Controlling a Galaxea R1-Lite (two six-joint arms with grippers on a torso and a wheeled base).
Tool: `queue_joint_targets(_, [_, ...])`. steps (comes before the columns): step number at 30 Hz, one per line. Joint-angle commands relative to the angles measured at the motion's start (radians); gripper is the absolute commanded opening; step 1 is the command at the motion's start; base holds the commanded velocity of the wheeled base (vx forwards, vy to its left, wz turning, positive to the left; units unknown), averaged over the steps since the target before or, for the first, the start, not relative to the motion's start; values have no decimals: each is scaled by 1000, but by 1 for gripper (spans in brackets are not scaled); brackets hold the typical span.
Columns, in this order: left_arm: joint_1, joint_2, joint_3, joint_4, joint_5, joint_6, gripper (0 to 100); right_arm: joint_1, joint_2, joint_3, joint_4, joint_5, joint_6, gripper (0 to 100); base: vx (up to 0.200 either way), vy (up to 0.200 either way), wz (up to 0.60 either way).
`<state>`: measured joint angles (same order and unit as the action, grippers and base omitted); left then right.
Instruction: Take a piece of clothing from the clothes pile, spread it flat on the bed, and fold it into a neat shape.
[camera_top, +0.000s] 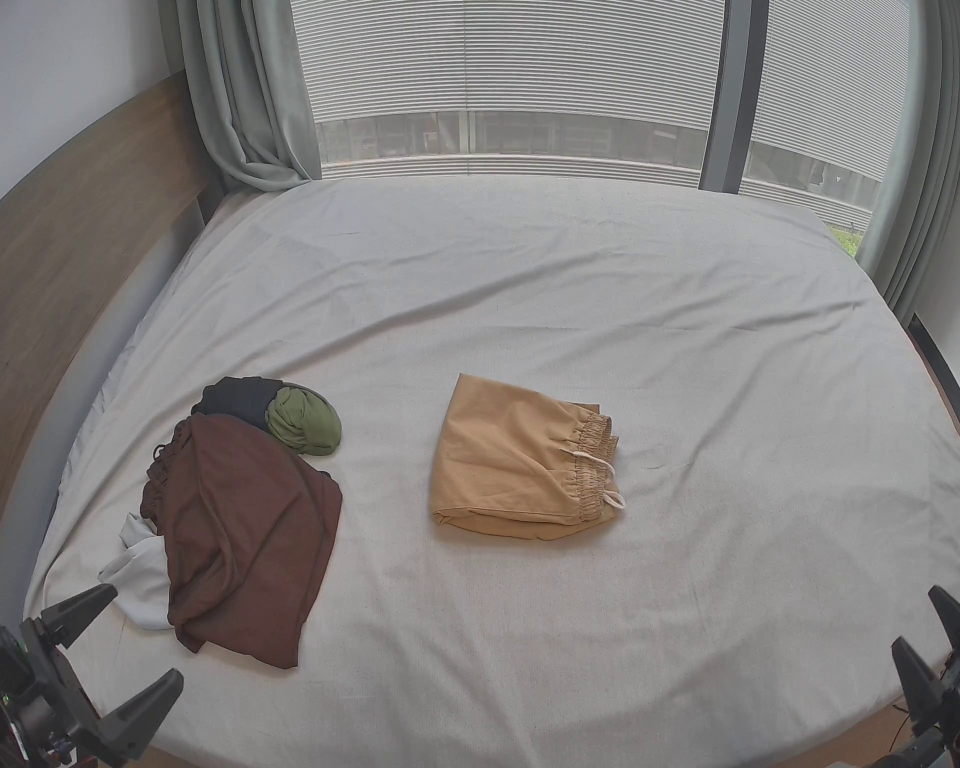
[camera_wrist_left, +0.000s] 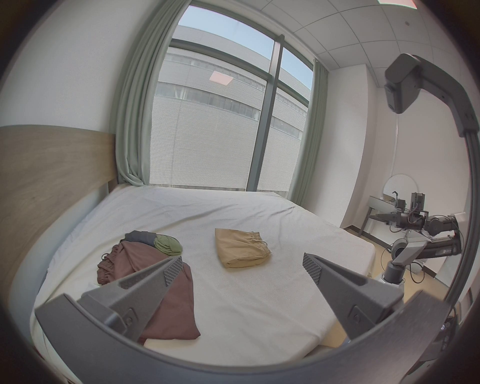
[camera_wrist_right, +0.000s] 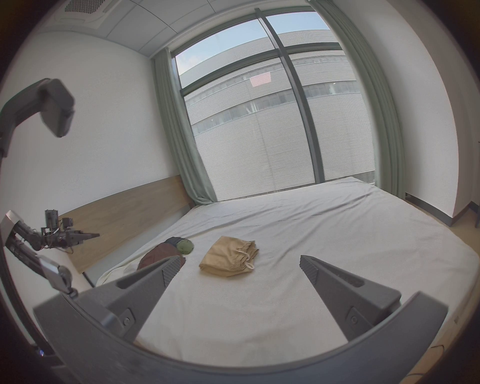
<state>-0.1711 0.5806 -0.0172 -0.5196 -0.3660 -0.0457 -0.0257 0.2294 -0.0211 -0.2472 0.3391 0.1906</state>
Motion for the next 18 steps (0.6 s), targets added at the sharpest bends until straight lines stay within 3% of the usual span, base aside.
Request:
queue_joint_targets(1, [58,-266,17,115,2,-3,100,29,-229,21,109,110,10,100,0,0,0])
queue_joint_targets(5, [71,-337,17,191,5,0,100,27,-229,21,157,124,-13,100,0,0,0])
queue_joint_targets(6, [99,-403,17,251,15,4,100,27,-229,21,183,100,-46,100,0,0,0])
queue_joint_targets(7, [119,-450,17,297,18,7,100,27,-229,21,184,34,-56,100,0,0,0])
queue_joint_targets(8, [124,-463,17,308,18,9,100,27,-229,21,184,12,-59,100,0,0,0])
queue_joint_targets(9, [148,-524,17,366,16,10,100,27,-229,20,195,-114,-80,100,0,0,0])
queue_joint_targets(10, [163,-567,17,409,16,10,100,27,-229,15,201,-193,-100,100,0,0,0])
queue_joint_targets(13, [173,-581,14,464,47,23,100,27,-229,10,215,-359,-129,100,0,0,0])
queue_joint_targets(14, [173,-581,14,464,50,23,100,27,-229,10,215,-365,-131,100,0,0,0])
queue_joint_targets(16, [174,-581,17,451,170,29,100,26,-229,10,217,-401,-138,100,0,0,0])
queue_joint_targets(18, [174,-581,17,455,219,37,100,26,-229,10,213,-401,-145,100,0,0,0])
